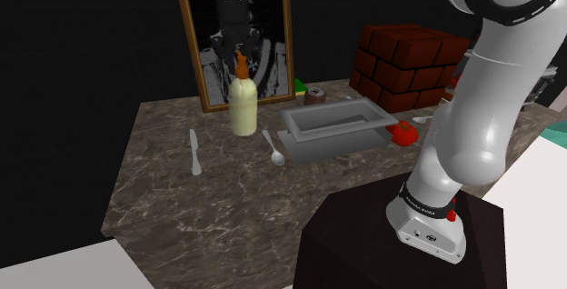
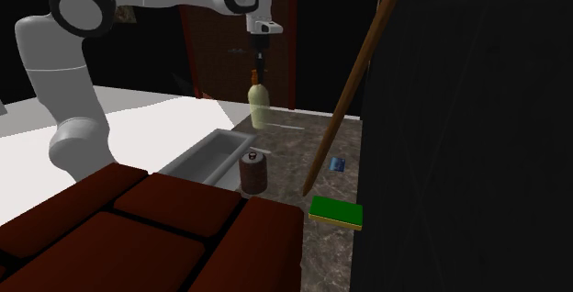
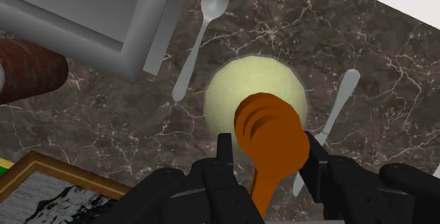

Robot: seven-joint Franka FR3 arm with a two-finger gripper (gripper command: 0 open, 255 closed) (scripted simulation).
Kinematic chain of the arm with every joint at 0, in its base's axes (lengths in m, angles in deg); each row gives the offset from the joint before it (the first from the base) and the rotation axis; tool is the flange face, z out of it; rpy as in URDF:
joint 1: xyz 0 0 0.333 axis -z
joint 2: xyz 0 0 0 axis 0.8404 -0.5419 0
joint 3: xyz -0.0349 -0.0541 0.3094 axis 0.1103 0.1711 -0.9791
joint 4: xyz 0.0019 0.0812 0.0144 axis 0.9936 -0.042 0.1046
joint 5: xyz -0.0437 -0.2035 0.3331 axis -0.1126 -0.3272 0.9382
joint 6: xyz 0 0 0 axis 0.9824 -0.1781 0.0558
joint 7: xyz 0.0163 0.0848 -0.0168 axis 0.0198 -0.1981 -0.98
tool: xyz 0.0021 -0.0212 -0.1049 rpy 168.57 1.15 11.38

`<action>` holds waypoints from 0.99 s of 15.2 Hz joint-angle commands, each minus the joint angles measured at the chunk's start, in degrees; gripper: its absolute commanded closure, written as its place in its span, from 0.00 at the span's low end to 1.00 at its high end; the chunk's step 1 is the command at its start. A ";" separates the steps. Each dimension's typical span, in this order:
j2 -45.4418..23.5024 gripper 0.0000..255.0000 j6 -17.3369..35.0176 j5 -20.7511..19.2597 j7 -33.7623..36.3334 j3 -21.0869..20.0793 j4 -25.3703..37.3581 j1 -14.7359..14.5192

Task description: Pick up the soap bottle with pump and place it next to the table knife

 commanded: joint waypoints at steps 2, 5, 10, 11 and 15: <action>-3.11 1.00 -1.23 -0.33 4.23 -1.91 4.40 -2.23; -6.58 1.00 -2.27 -0.90 8.04 -3.51 8.92 -4.47; -13.88 1.00 -5.01 -2.39 14.15 -5.72 18.90 -8.70; -15.62 1.00 -5.78 -2.77 15.31 -6.08 21.39 -9.65; -24.06 1.00 -10.08 -4.62 19.68 -7.15 34.06 -13.97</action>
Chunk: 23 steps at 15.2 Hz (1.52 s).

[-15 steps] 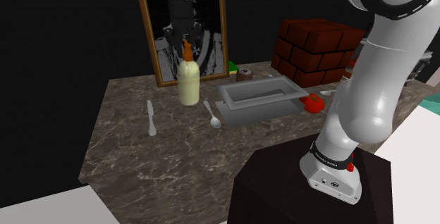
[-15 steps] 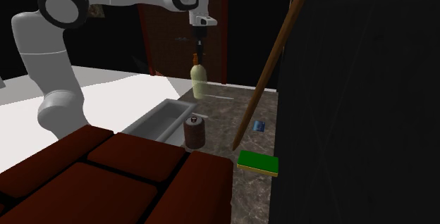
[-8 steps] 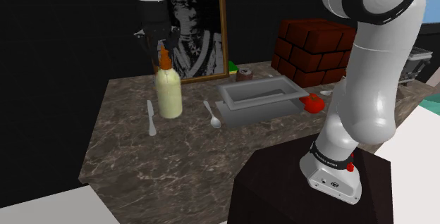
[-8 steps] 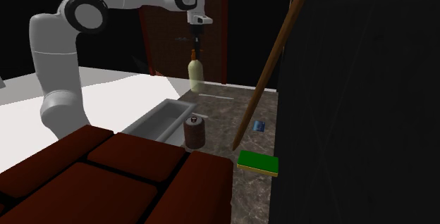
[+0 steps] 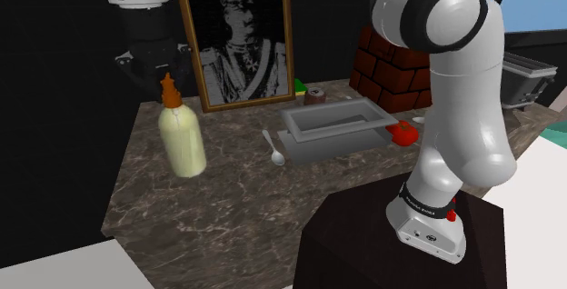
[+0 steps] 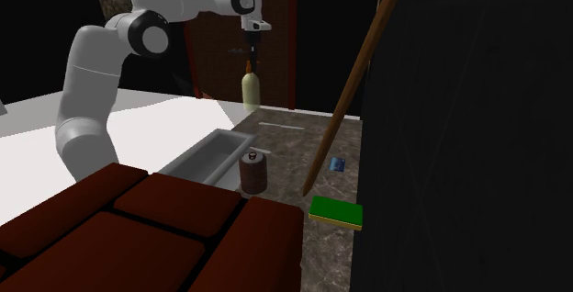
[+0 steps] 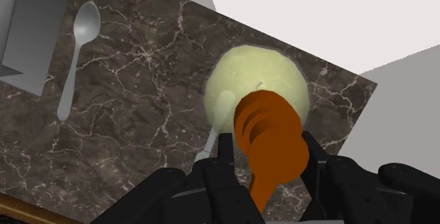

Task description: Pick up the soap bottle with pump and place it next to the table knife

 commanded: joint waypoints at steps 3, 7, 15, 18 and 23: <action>-7.89 1.00 -4.32 -1.57 3.09 -0.41 12.22 -3.83; -5.63 1.00 0.31 -1.18 3.11 -0.50 5.31 -3.09; -3.48 1.00 7.14 -0.82 3.10 -0.54 -3.67 -2.30; -3.51 1.00 7.13 -0.82 3.10 -0.54 -3.64 -2.30; -3.49 0.00 7.13 -0.82 3.10 -0.54 -3.65 -2.30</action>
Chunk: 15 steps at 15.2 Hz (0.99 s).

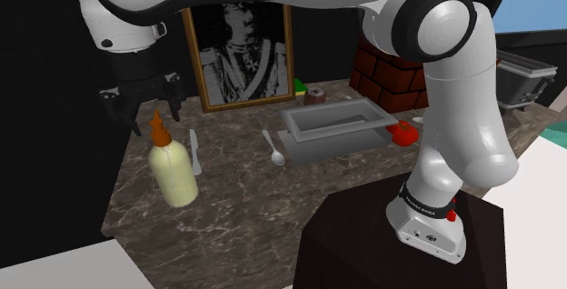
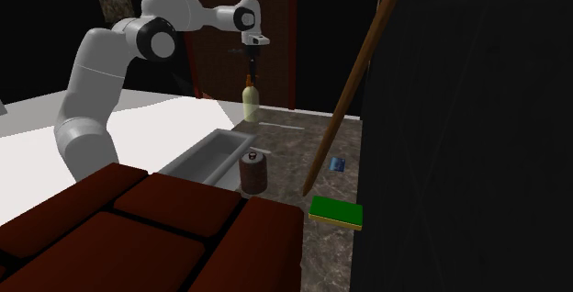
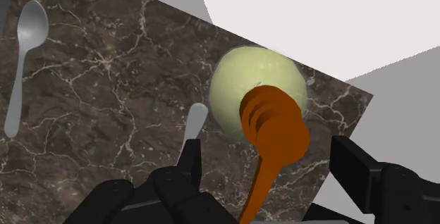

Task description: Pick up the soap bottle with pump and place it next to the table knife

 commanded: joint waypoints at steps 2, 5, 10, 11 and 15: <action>0.01 0.00 0.00 0.00 0.00 0.00 0.00 0.00; -0.63 0.00 -2.30 -0.10 -0.02 0.01 2.94 -0.22; -3.65 0.00 -9.66 -0.61 -0.08 0.11 13.34 -1.19; -3.67 0.00 -9.67 -0.61 -0.08 0.11 13.37 -1.19; -3.68 0.00 -9.68 -0.62 -0.08 0.11 13.39 -1.19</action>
